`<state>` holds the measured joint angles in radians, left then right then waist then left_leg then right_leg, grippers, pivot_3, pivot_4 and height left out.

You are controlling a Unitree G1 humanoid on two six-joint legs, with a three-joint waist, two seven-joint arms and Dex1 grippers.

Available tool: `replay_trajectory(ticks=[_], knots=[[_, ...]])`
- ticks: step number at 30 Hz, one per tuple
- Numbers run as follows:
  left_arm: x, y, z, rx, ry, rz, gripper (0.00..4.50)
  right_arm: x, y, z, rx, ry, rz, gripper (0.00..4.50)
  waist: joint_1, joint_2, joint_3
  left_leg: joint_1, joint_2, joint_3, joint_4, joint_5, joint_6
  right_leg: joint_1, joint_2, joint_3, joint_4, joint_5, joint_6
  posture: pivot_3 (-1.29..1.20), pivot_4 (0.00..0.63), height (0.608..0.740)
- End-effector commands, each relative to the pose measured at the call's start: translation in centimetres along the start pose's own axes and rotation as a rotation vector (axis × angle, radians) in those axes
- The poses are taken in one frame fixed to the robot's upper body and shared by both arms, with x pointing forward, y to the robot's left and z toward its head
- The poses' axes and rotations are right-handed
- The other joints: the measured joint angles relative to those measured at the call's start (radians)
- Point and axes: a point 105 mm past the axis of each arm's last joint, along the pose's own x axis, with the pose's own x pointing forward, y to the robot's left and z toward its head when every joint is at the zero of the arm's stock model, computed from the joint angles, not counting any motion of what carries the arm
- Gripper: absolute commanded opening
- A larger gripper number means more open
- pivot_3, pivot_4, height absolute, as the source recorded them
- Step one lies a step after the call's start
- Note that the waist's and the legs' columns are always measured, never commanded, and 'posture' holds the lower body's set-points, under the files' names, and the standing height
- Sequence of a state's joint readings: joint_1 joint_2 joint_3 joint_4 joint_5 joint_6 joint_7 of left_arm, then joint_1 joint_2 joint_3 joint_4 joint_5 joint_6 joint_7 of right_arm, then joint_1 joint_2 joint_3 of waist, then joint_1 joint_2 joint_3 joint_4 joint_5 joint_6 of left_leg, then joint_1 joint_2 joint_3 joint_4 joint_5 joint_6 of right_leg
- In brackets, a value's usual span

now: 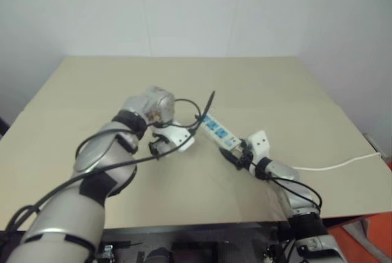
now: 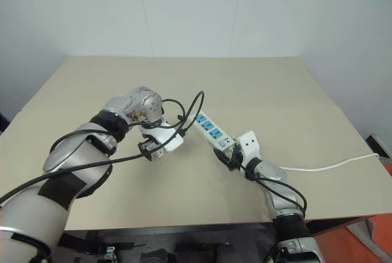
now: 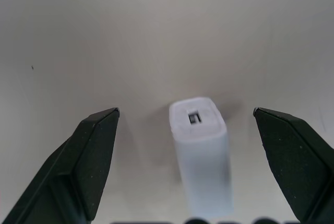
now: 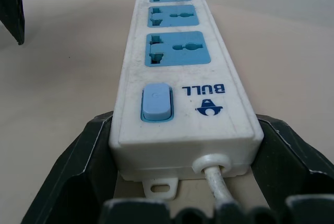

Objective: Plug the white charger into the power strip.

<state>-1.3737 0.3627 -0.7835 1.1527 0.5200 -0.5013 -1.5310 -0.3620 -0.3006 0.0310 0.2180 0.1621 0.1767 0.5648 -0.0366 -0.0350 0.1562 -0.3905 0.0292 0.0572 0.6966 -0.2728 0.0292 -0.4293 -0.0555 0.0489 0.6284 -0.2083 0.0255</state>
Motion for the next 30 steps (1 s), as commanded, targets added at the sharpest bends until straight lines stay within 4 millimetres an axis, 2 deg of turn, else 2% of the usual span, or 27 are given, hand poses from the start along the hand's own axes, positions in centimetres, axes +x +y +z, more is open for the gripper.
replay_trajectory(ticks=[1,4,12,16,21,24,27,30], knots=[[-0.1,0.2,0.2,0.026,0.004,0.004,4.31,-0.2,-0.1,-1.0,0.008,0.038,-0.016,3.42,0.0,0.0,0.0,0.0,0.0,0.0,0.0,0.0,0.0,0.0,0.0,0.0,0.0,0.0,0.0,0.0,0.15,0.74],[0.0,0.1,0.1,0.039,0.025,-0.007,3.67,-0.2,-0.1,-1.0,0.009,0.037,-0.017,3.42,0.0,0.0,0.0,0.0,0.0,0.0,0.0,0.0,0.0,0.0,0.0,0.0,0.0,0.0,0.0,0.0,0.15,0.74],[0.5,0.1,0.2,0.043,0.024,-0.006,1.05,-0.3,-0.2,-1.1,0.012,0.038,-0.02,3.42,0.0,0.0,0.0,0.0,0.0,0.0,0.0,0.0,0.0,0.0,0.0,0.0,0.0,0.0,0.0,0.0,0.15,0.74],[-0.1,0.4,0.3,0.043,0.0,0.035,1.03,-0.3,-0.2,-1.1,0.009,0.038,-0.018,3.42,0.0,0.0,0.0,0.001,0.0,0.0,0.0,0.0,0.0,0.0,0.0,0.0,0.001,0.0,0.0,0.0,0.15,0.74],[-4.8,2.4,2.2,-0.068,-0.307,0.247,1.03,-0.4,-0.2,-0.9,-0.009,0.037,0.007,3.42,-0.001,0.0,0.0,0.0,0.0,-0.001,0.0,0.0,0.0,0.0,0.0,0.0,0.0,0.0,0.0,0.0,0.15,0.74],[-8.5,3.1,3.2,-0.149,-0.597,0.416,1.03,-0.5,-0.2,-0.5,-0.037,0.03,0.057,3.42,-0.002,0.0,0.0,-0.001,0.0,-0.002,0.0,0.0,0.0,0.0,0.0,0.0,0.0,0.0,0.0,0.0,0.15,0.74],[-12.4,2.6,3.2,-0.307,-1.03,0.547,1.03,-0.4,0.7,0.8,-0.085,-0.002,0.195,3.42,-0.005,0.0,0.0,-0.001,0.0,-0.005,0.0,0.0,0.0,-0.001,0.0,0.0,0.0,0.0,0.0,0.0,0.15,0.74],[-13.4,1.5,2.2,-0.424,-1.271,0.564,1.03,-0.1,1.5,1.8,-0.129,-0.016,0.323,3.42,-0.014,0.0,0.0,-0.001,0.001,-0.007,0.0,0.0,0.0,-0.001,0.0,0.0,0.001,0.0,0.0,0.0,0.15,0.74]])
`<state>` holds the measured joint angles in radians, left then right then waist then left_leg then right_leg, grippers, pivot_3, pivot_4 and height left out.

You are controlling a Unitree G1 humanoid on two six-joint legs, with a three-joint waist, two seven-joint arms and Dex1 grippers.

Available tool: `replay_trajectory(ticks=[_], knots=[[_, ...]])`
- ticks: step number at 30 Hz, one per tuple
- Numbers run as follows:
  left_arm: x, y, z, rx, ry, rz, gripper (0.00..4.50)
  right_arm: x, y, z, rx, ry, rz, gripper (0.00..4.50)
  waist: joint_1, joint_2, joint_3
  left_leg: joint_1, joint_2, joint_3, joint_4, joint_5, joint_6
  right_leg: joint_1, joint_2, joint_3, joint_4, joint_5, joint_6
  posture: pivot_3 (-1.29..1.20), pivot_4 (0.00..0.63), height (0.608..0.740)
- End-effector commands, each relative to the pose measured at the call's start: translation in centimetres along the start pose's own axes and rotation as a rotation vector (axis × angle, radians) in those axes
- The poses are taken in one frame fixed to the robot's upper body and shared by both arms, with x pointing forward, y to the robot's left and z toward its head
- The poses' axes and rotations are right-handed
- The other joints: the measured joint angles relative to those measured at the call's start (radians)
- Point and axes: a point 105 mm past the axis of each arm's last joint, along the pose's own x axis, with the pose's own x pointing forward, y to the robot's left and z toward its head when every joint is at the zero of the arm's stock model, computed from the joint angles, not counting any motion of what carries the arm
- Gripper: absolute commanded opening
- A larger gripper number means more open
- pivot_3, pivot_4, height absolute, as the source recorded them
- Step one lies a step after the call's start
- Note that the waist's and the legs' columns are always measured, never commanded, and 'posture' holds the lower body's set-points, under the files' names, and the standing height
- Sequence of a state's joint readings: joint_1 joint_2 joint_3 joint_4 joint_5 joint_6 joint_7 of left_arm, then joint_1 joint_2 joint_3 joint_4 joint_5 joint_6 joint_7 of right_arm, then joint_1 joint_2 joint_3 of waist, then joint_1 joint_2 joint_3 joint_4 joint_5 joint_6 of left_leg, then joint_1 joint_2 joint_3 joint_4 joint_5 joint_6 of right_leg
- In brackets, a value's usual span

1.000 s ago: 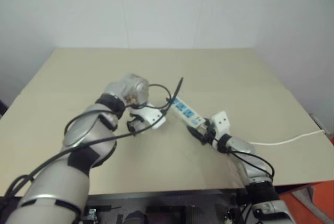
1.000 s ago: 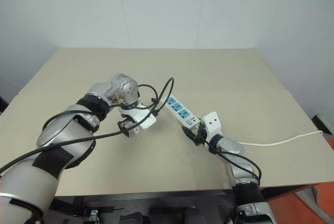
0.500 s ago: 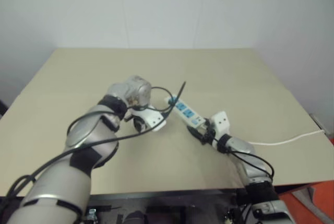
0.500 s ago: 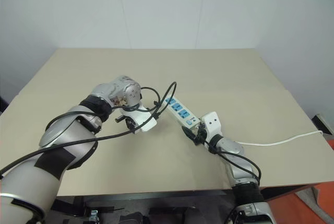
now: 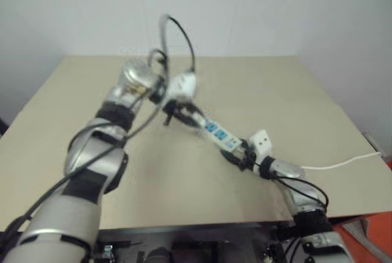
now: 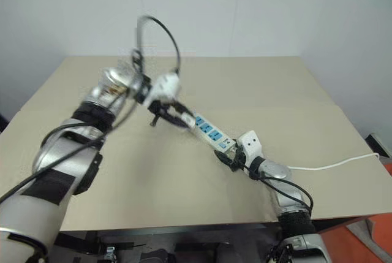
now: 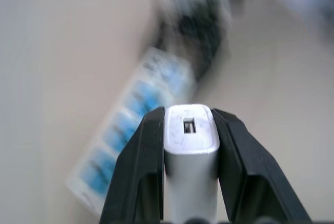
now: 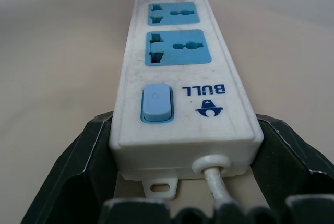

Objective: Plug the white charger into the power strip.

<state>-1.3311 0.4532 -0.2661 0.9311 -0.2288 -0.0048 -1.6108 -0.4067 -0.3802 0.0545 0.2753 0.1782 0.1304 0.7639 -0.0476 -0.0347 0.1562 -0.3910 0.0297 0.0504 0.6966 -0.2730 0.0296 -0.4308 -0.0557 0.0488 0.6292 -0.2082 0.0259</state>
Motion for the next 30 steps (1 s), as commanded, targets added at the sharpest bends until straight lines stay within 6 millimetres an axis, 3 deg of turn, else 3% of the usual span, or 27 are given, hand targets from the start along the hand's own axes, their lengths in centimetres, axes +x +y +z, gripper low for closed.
replay_trajectory(ticks=[1,5,8,13,22,30], knots=[[-1.9,-0.4,0.6,-0.178,-0.274,0.052,1.03,0.8,1.2,1.9,-0.066,-0.035,0.176,3.42,-0.005,0.0,0.0,0.001,0.0,0.0,0.0,0.0,0.0,0.0,0.0,0.001,0.001,0.0,0.0,0.0,0.15,0.74],[-3.2,-3.2,-1.2,-0.346,-0.433,0.025,1.03,2.1,2.3,3.2,-0.145,-0.025,0.377,3.42,-0.024,0.0,0.0,0.003,0.001,0.0,0.0,0.0,0.0,0.0,0.001,0.001,0.003,0.0,-0.001,0.0,0.15,0.74],[-2.9,-5.2,-2.6,-0.405,-0.456,-0.007,1.03,2.9,3.4,3.4,-0.19,-0.009,0.498,3.42,-0.022,0.0,0.0,0.0,0.001,0.0,0.0,0.001,-0.001,-0.004,0.002,0.001,0.003,0.001,-0.001,0.0,0.15,0.74],[-1.8,-6.9,-4.8,-0.472,-0.432,-0.036,1.03,4.1,4.0,2.5,-0.221,0.049,0.55,3.42,-0.012,0.0,0.0,-0.006,0.0,-0.001,0.002,0.001,-0.002,-0.008,0.0,0.0,0.012,0.001,-0.001,0.0,0.15,0.74],[0.4,-6.7,-7.4,-0.357,-0.312,0.019,1.03,3.2,4.7,1.8,-0.194,0.06,0.637,3.42,0.001,0.0,0.0,-0.006,0.0,0.003,0.003,0.001,-0.002,-0.008,0.0,0.0,0.012,0.001,-0.001,0.0,0.15,0.74],[1.8,-5.9,-8.3,-0.34,-0.269,0.003,1.03,2.2,5.1,1.3,-0.18,0.077,0.683,3.42,0.005,0.0,0.0,-0.006,-0.001,0.006,0.003,0.001,-0.002,-0.008,0.0,0.0,0.011,0.001,-0.001,0.0,0.15,0.74]])
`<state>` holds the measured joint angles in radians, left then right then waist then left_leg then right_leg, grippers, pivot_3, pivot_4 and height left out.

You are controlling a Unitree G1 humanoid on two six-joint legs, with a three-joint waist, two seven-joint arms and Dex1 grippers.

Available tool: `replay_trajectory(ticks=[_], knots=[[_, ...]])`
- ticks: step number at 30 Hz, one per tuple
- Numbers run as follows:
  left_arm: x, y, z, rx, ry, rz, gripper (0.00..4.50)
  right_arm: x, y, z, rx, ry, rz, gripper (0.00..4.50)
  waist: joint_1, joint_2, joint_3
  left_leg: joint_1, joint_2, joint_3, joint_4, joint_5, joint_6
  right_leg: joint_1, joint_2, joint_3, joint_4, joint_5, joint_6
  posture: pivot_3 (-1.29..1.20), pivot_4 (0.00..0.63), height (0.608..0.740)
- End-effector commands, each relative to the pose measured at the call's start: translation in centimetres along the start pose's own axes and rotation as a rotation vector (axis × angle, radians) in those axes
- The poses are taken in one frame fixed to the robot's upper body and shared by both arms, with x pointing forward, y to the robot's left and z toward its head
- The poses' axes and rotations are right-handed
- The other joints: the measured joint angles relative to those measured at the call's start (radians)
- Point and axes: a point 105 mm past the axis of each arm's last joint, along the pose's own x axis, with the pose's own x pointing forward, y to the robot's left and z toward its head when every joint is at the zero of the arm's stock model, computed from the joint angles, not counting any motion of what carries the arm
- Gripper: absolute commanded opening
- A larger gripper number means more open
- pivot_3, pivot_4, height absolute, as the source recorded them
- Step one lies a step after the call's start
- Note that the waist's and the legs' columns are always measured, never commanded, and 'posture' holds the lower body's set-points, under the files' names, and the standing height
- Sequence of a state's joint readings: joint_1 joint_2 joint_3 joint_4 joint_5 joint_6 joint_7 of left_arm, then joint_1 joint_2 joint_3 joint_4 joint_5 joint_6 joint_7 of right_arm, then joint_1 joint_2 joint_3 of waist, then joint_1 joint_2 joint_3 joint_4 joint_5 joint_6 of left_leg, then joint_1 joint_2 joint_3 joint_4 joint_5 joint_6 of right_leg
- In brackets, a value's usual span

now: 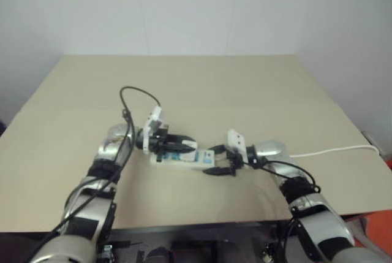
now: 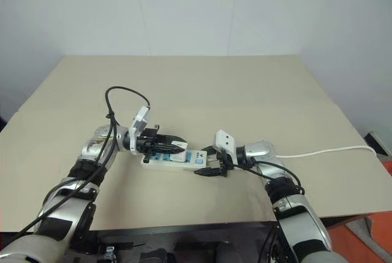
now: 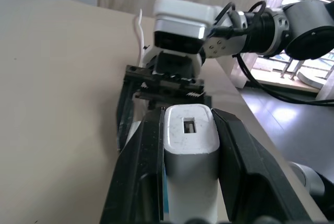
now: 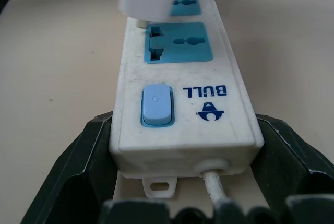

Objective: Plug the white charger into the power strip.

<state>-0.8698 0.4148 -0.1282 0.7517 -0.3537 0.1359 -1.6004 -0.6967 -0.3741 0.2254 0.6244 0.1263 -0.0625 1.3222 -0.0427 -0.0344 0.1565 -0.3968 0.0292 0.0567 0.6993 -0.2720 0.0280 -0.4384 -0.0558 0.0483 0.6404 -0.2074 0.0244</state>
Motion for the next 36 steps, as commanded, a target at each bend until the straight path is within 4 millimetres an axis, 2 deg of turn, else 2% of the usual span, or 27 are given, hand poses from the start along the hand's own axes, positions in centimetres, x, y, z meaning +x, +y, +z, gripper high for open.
replay_trajectory(ticks=[1,15,25,36], knots=[[0.7,0.3,0.7,0.048,0.004,-0.024,1.03,0.0,0.5,0.0,-0.003,0.005,0.028,3.42,0.0,0.0,0.0,0.0,0.0,0.0,0.0,0.0,0.0,0.0,0.0,0.0,0.0,0.0,0.0,0.0,0.15,0.74],[1.4,0.7,-0.2,-0.023,-0.021,-0.028,1.03,0.2,0.5,-0.3,0.0,0.012,0.003,3.42,-0.001,0.0,0.0,0.0,0.0,0.0,0.0,0.0,0.0,0.0,0.0,0.0,0.0,0.0,0.0,0.0,0.15,0.74],[2.1,0.1,-1.3,-0.051,-0.009,-0.061,1.03,0.3,0.6,-0.6,0.006,0.02,0.0,3.42,-0.001,0.0,0.0,0.002,0.0,-0.001,0.0,0.0,0.0,0.001,0.0,0.0,0.0,0.0,0.0,0.0,0.15,0.74],[1.5,-0.4,-2.6,-0.042,0.046,-0.06,1.03,0.3,0.6,-0.8,0.009,0.031,-0.005,3.42,-0.002,0.0,0.0,0.004,0.0,-0.001,0.0,0.0,0.0,0.003,0.0,0.0,0.0,0.0,0.0,0.0,0.15,0.74]])
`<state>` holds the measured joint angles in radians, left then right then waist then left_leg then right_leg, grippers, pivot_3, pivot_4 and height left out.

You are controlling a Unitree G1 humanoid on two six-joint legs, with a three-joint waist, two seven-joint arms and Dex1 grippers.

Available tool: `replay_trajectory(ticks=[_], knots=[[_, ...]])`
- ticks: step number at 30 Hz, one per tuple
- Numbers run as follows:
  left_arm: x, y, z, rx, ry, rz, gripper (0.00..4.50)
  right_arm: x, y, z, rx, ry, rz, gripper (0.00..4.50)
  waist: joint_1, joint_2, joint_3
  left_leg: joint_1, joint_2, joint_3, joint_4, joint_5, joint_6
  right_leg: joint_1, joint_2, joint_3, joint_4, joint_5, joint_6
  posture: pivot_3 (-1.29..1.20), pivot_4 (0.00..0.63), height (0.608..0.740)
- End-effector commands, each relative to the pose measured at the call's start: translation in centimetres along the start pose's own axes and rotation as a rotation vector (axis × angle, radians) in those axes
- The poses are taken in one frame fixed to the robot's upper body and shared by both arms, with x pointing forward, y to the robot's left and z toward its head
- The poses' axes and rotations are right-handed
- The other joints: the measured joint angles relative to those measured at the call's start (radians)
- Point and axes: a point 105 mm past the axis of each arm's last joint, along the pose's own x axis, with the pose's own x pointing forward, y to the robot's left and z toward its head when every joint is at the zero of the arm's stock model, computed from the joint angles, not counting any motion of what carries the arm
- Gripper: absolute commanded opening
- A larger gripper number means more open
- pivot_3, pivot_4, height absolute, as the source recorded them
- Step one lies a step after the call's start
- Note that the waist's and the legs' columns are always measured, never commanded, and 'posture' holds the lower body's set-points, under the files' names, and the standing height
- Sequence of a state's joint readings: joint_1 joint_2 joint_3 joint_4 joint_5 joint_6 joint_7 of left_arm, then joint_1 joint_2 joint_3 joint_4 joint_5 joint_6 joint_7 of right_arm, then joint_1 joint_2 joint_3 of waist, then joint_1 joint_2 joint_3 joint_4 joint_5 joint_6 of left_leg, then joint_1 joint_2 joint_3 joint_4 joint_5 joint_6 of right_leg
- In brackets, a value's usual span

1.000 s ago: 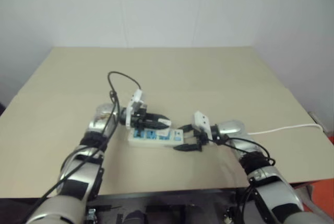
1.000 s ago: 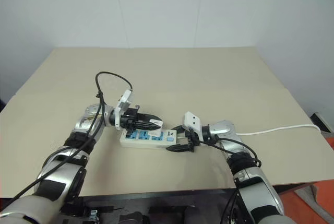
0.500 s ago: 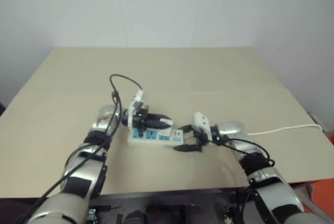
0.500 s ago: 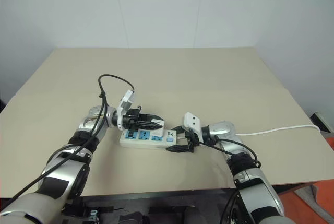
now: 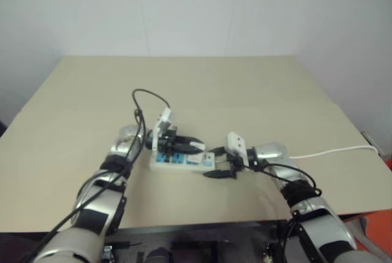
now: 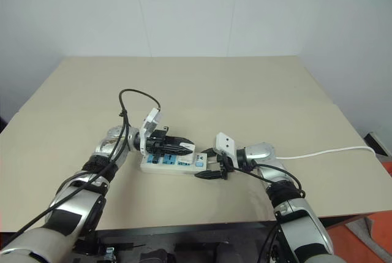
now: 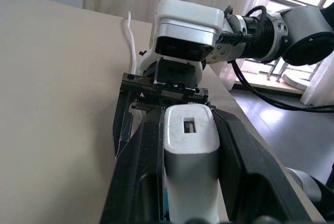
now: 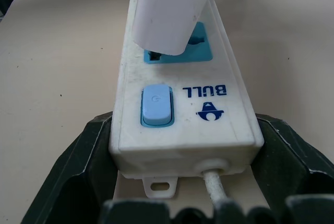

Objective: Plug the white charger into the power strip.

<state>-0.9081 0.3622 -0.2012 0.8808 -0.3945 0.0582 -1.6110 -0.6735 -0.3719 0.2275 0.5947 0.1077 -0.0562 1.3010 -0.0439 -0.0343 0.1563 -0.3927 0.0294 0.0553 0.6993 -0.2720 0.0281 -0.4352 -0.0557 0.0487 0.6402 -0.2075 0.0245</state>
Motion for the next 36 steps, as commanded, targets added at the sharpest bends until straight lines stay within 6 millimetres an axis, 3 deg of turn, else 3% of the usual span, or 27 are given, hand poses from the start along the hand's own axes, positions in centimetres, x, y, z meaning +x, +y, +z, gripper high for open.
replay_trajectory(ticks=[1,20,28,36], knots=[[-0.5,-0.5,-1.7,-0.017,0.067,-0.002,1.03,0.1,0.3,-0.4,0.012,0.017,0.006,3.42,0.0,0.0,0.0,0.001,0.0,0.0,0.0,0.0,0.0,0.001,0.0,0.0,0.0,0.0,0.0,0.0,0.15,0.74],[-1.2,-0.5,-2.3,0.016,0.029,0.039,1.03,0.1,0.5,-0.7,0.016,0.022,0.006,3.42,-0.002,0.0,0.0,0.008,0.001,0.0,-0.002,0.0,0.0,0.009,0.0,0.0,-0.009,0.0,0.0,0.0,0.15,0.74],[-3.1,-1.9,-3.8,0.061,0.036,0.077,1.03,-0.1,0.6,-0.7,0.011,0.018,0.003,3.42,-0.003,0.0,0.0,0.009,0.001,-0.003,-0.003,0.0,0.0,0.01,0.0,0.0,-0.009,0.0,0.0,0.0,0.15,0.74],[-3.3,-2.3,-5.7,0.08,0.12,0.074,1.03,0.2,0.7,-0.6,0.002,0.013,0.01,3.42,-0.005,0.0,-0.001,0.013,0.001,-0.003,-0.004,0.0,0.0,0.012,0.001,0.0,-0.009,0.0,0.0,0.0,0.15,0.74]])
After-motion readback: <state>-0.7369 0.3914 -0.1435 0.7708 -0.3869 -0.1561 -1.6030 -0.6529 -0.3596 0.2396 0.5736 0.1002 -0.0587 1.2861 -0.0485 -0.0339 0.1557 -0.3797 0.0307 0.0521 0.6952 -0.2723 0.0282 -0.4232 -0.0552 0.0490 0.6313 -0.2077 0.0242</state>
